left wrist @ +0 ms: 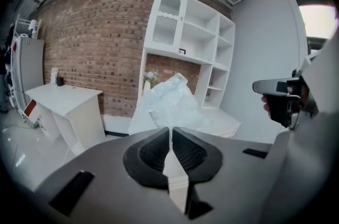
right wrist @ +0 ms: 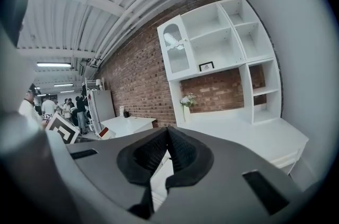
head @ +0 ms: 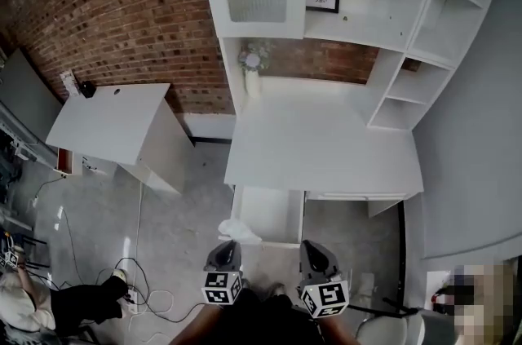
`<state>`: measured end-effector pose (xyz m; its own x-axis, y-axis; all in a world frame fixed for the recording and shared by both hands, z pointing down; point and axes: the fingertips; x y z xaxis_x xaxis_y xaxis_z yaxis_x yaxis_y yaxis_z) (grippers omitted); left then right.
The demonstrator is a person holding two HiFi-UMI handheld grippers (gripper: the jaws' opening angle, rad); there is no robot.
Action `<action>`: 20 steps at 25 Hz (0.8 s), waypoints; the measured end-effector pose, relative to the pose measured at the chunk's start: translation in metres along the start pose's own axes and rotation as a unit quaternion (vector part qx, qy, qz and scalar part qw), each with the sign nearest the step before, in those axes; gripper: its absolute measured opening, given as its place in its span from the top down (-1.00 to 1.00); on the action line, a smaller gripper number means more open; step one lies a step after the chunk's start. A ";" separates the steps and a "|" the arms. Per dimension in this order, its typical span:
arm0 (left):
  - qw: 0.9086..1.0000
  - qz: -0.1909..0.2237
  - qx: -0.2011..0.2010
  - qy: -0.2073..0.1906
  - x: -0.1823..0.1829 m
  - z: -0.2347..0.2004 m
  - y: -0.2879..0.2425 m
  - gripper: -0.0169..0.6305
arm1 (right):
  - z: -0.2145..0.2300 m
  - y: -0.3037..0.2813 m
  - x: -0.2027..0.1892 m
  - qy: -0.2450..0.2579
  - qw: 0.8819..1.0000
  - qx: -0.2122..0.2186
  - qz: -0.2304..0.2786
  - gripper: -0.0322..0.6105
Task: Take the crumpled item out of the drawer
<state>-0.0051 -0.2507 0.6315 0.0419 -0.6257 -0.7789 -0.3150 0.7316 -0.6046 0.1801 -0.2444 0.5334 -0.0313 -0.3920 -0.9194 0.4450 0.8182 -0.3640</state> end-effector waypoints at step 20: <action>0.995 0.068 -0.020 -0.069 0.010 -0.017 0.110 0.82 | -0.090 0.028 -0.002 0.010 1.000 -0.028 -0.001 0.86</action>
<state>-0.0559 -0.1814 0.5598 0.1247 -0.4761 -0.8705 -0.3632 0.7946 -0.4866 0.1124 -0.1828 0.5115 -0.0495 -0.3854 -0.9214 0.3941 0.8402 -0.3726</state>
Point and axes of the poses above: the fingertips, and each gripper's own axes: y backward along the fingers, z to its right, x out of its top, and after that the axes turned 10 degrees about -z, right-handed
